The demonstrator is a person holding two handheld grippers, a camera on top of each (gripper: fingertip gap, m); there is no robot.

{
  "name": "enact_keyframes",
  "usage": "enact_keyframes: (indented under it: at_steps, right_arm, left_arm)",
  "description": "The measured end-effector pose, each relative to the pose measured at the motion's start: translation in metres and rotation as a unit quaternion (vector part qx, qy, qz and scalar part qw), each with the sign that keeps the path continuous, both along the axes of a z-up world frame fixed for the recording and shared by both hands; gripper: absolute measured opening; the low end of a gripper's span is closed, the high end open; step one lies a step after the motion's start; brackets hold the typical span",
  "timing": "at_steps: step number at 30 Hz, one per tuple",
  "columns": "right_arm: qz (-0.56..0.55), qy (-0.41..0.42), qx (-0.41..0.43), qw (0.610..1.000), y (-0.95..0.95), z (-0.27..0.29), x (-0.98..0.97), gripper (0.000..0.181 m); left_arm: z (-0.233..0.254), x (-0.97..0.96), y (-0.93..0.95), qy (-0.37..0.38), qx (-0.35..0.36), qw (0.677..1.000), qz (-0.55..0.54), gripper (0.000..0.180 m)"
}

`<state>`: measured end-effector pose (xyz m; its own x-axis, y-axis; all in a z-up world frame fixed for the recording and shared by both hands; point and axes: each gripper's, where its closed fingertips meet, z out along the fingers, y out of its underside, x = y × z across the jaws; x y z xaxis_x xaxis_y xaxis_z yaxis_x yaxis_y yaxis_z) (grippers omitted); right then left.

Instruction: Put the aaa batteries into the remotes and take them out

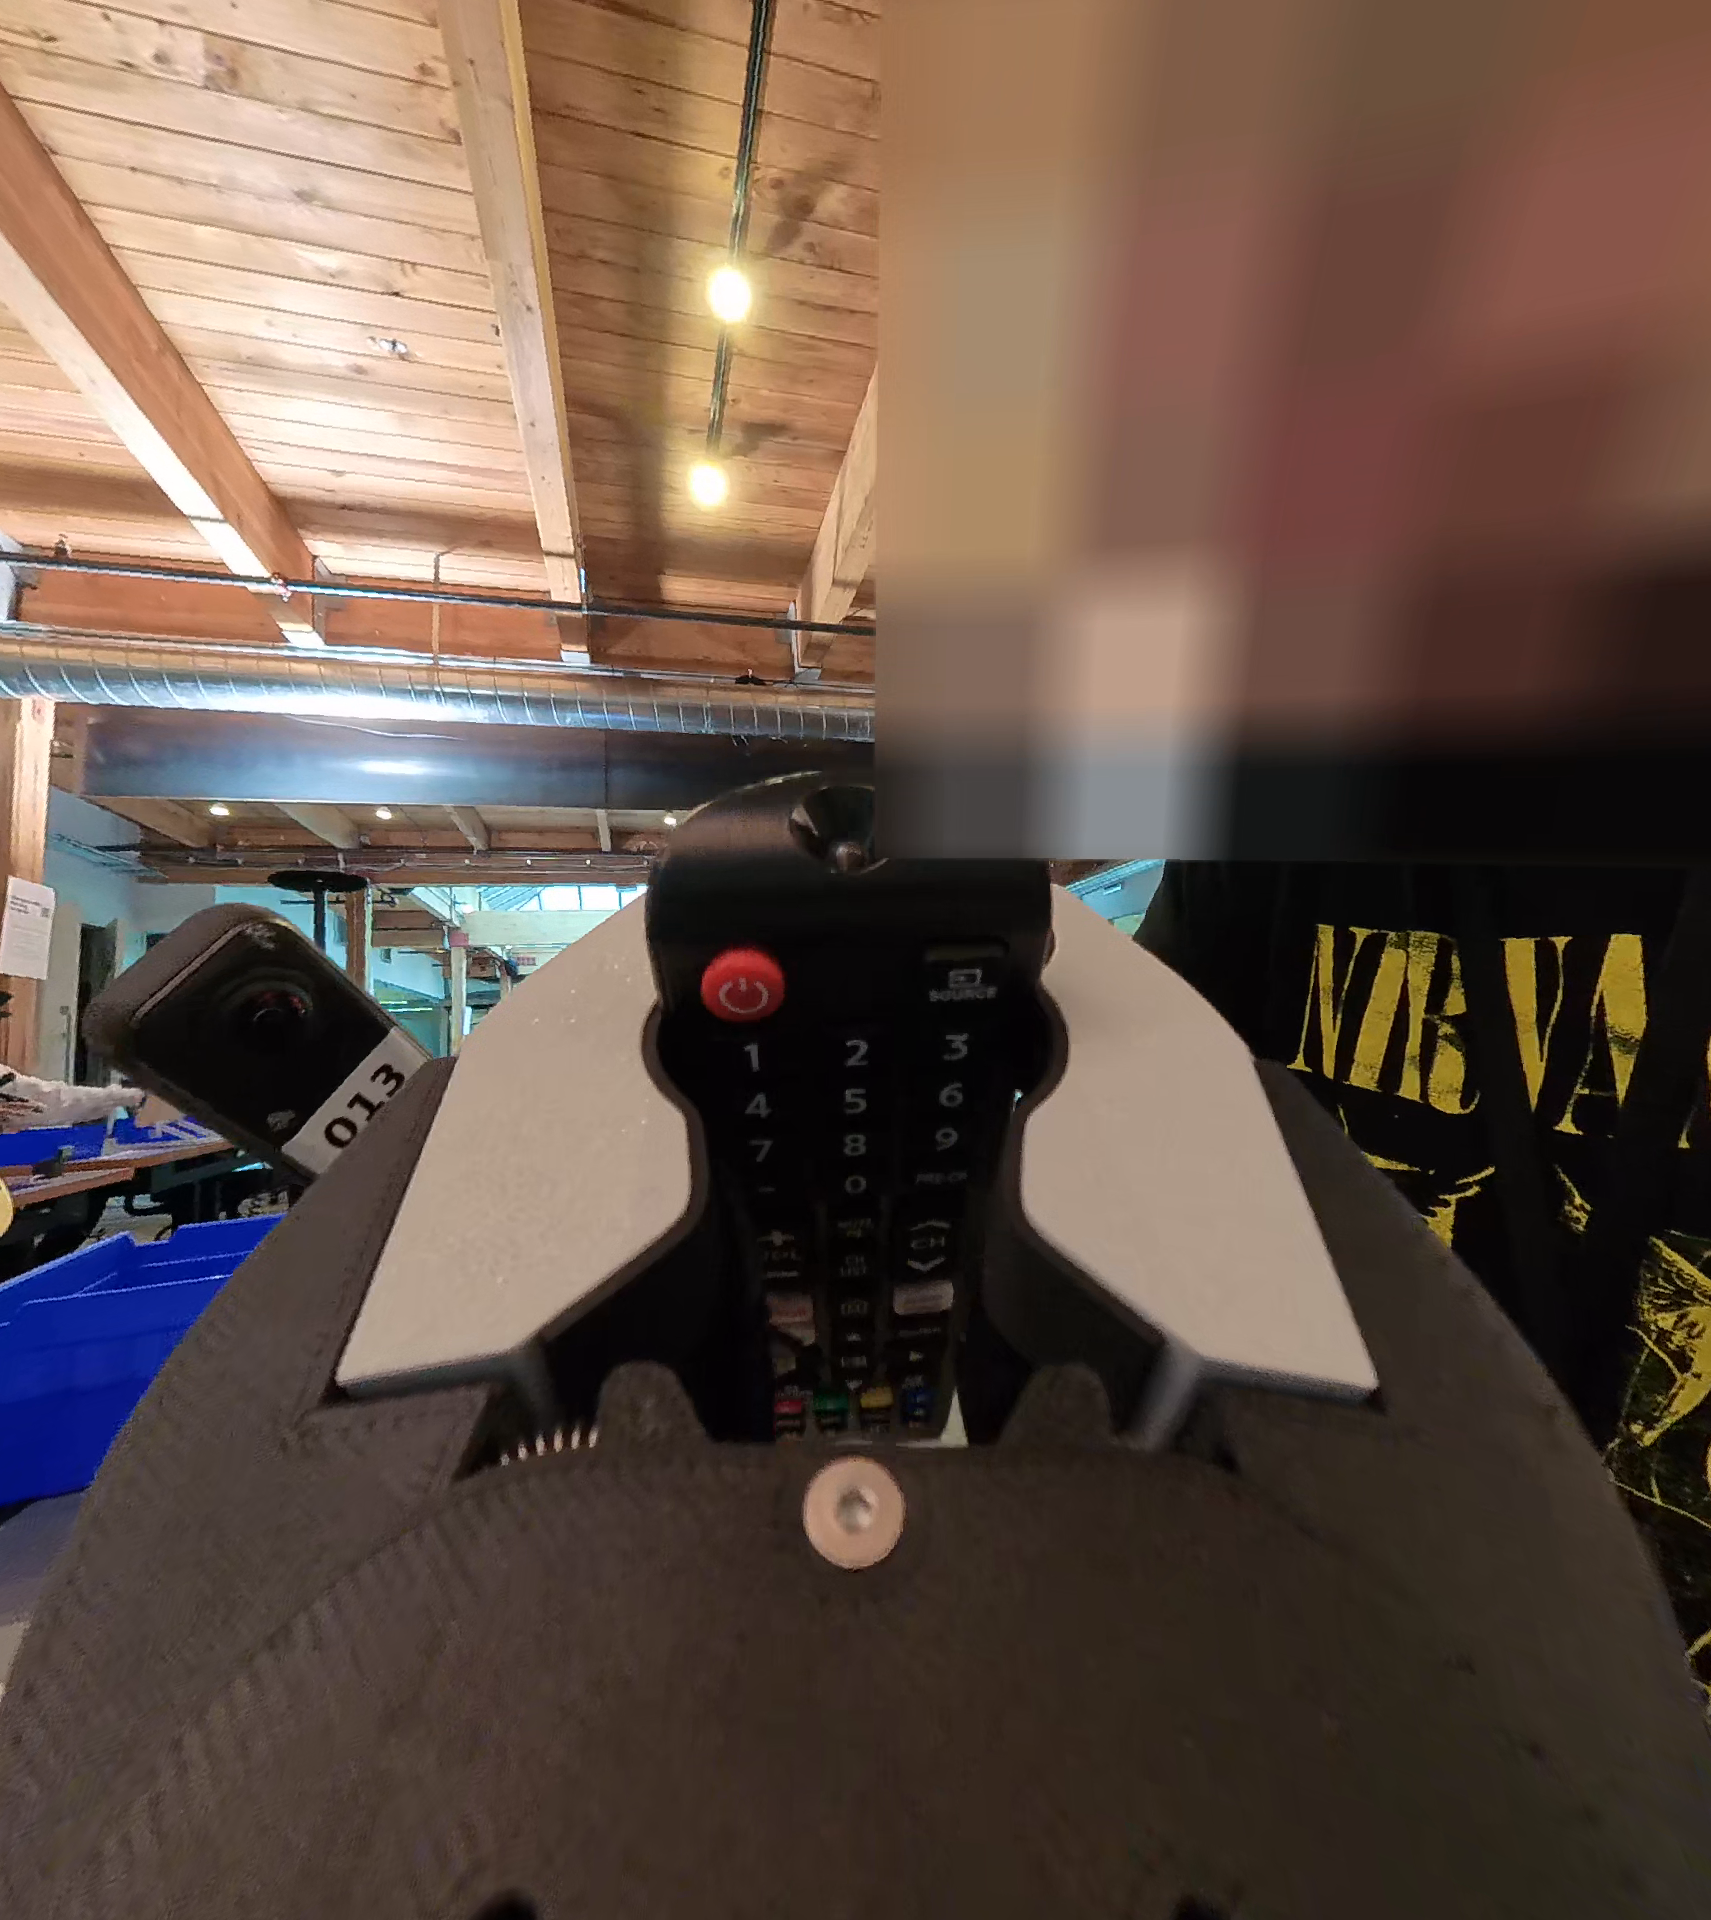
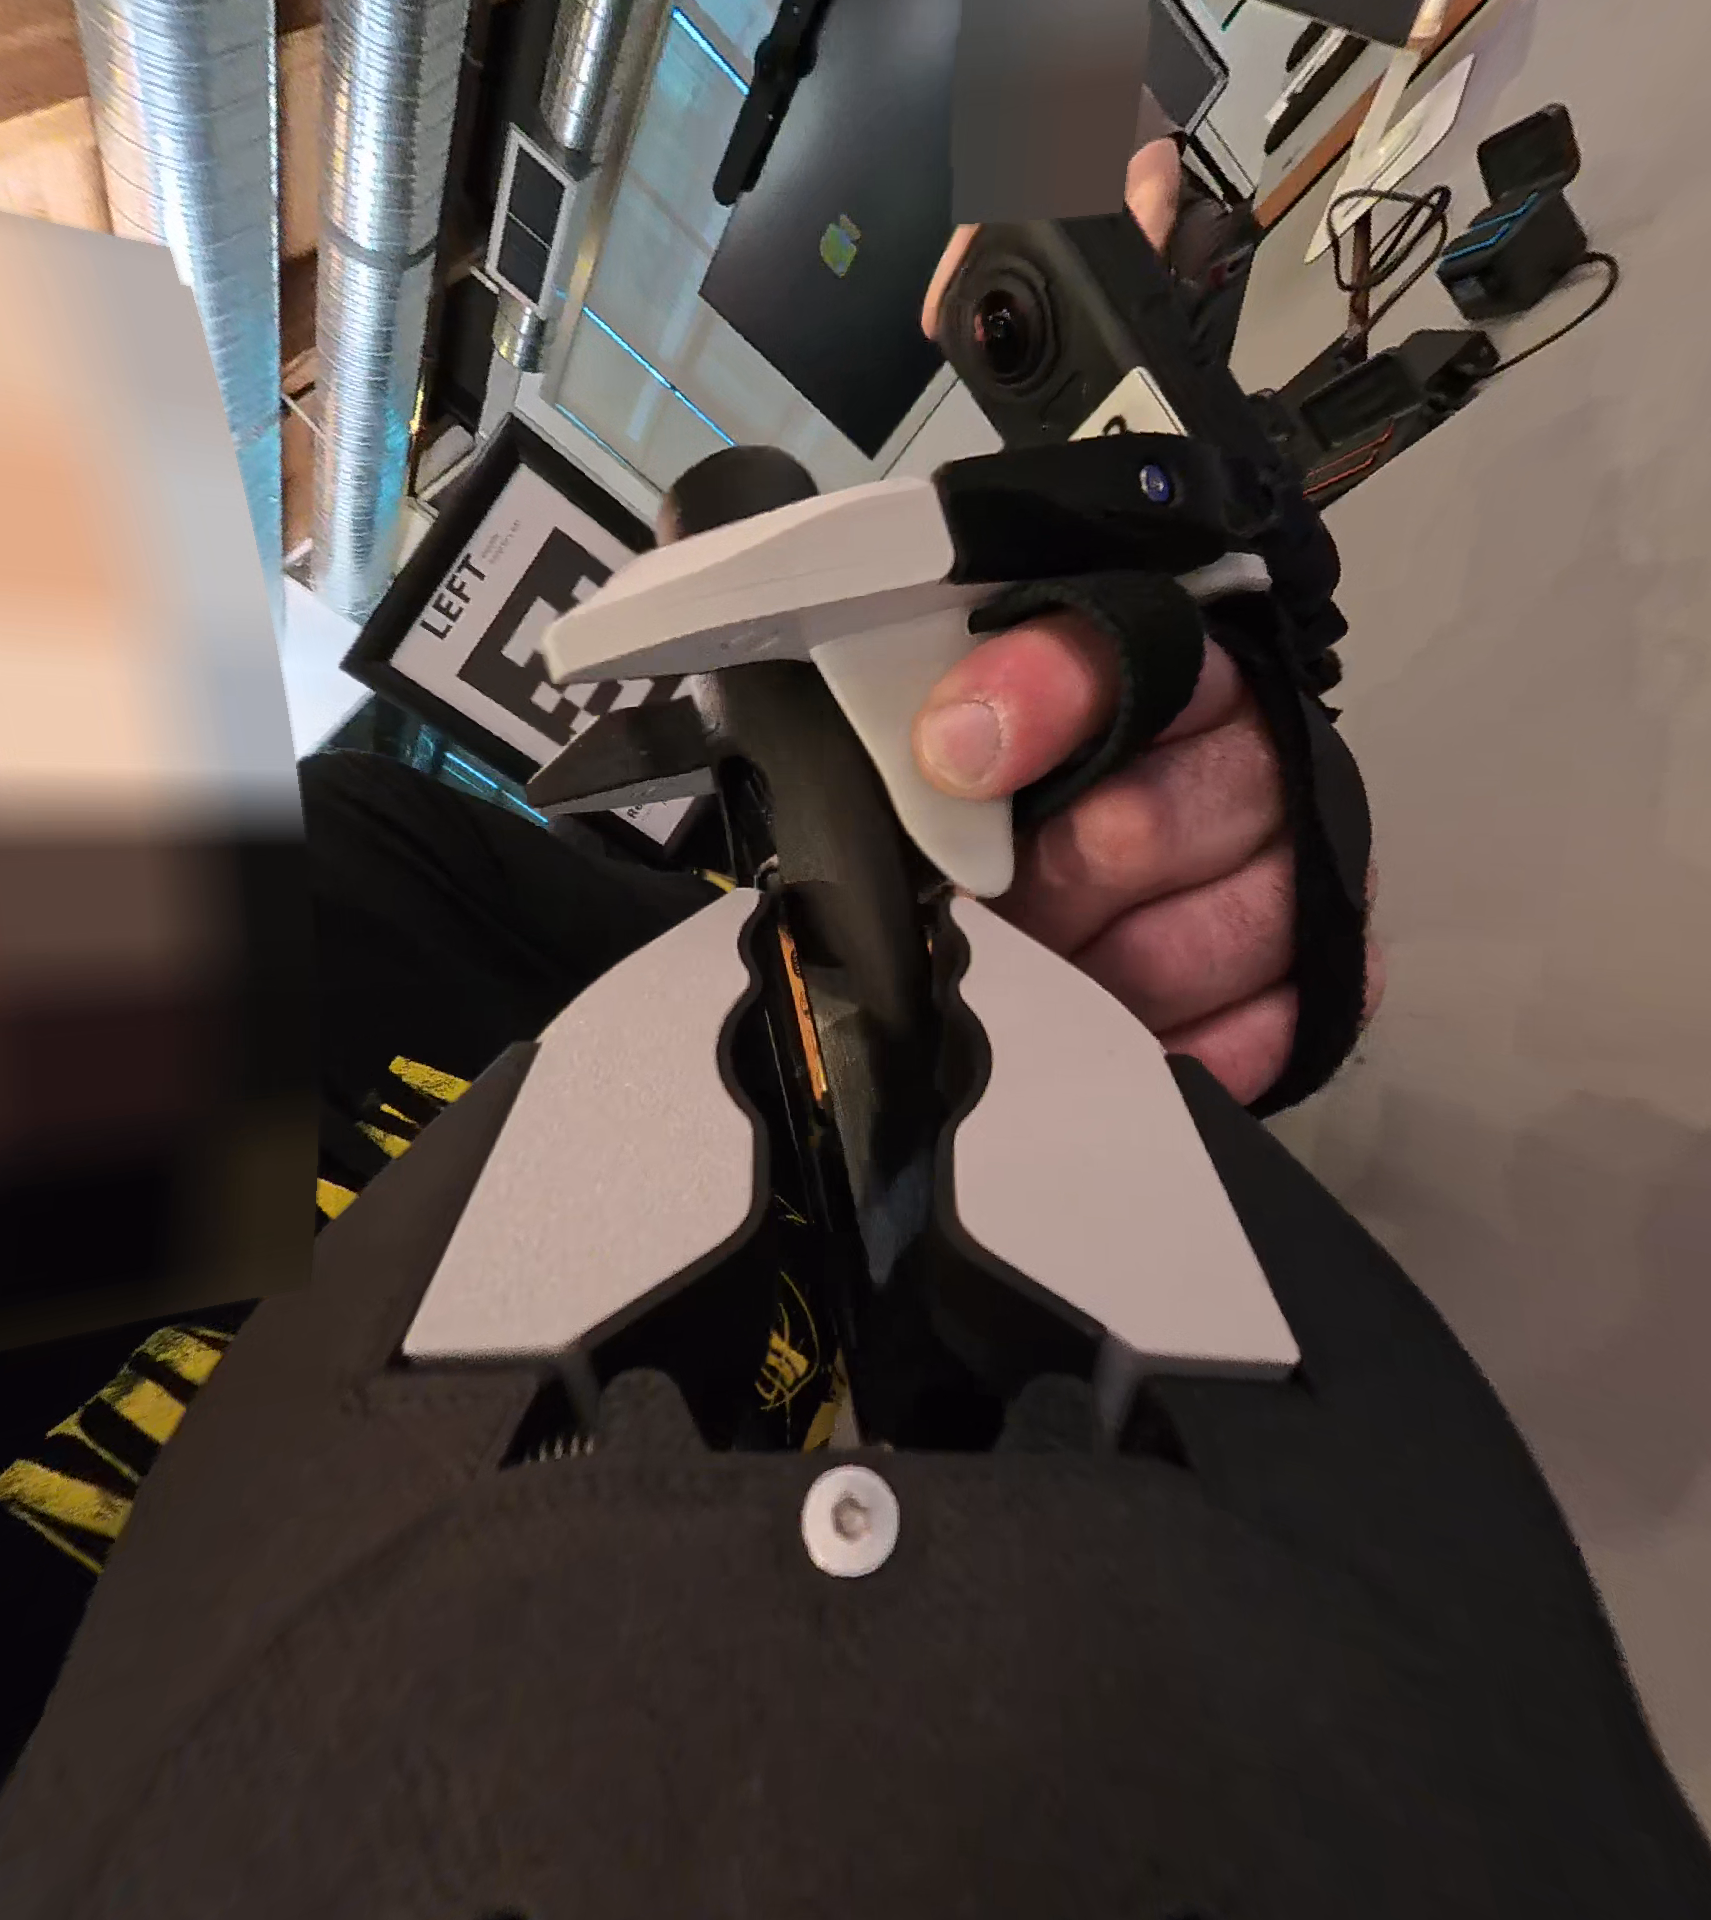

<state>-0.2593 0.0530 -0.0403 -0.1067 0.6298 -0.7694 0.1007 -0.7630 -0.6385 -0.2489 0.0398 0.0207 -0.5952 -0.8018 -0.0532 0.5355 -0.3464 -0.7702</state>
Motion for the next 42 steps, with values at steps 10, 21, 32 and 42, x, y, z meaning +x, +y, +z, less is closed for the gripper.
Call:
enact_keyframes:
  at_steps: [10, 21, 32, 42]
  right_arm:
    - [-0.032, -0.029, 0.041, 0.998, 0.007, 0.002, 0.007, 0.055]
    - [-0.197, -0.361, 0.209, 0.887, -0.017, -0.051, 0.159, 0.027]
    - [-0.286, -0.491, 0.127, 0.813, -0.048, -0.159, 0.215, 0.024]
    - [-0.227, -0.527, 0.174, 0.8, -0.043, -0.177, 0.211, 0.01]
  left_arm:
    - [0.003, -0.007, 0.007, -0.015, -0.019, 1.0, 0.004, 0.06]
    - [-0.005, 0.002, 0.013, 0.006, -0.03, 0.999, 0.011, 0.06]
    - [-0.008, 0.005, 0.017, 0.014, -0.035, 0.999, 0.018, 0.061]
    - [-0.009, 0.007, 0.015, 0.019, -0.034, 0.999, 0.013, 0.061]
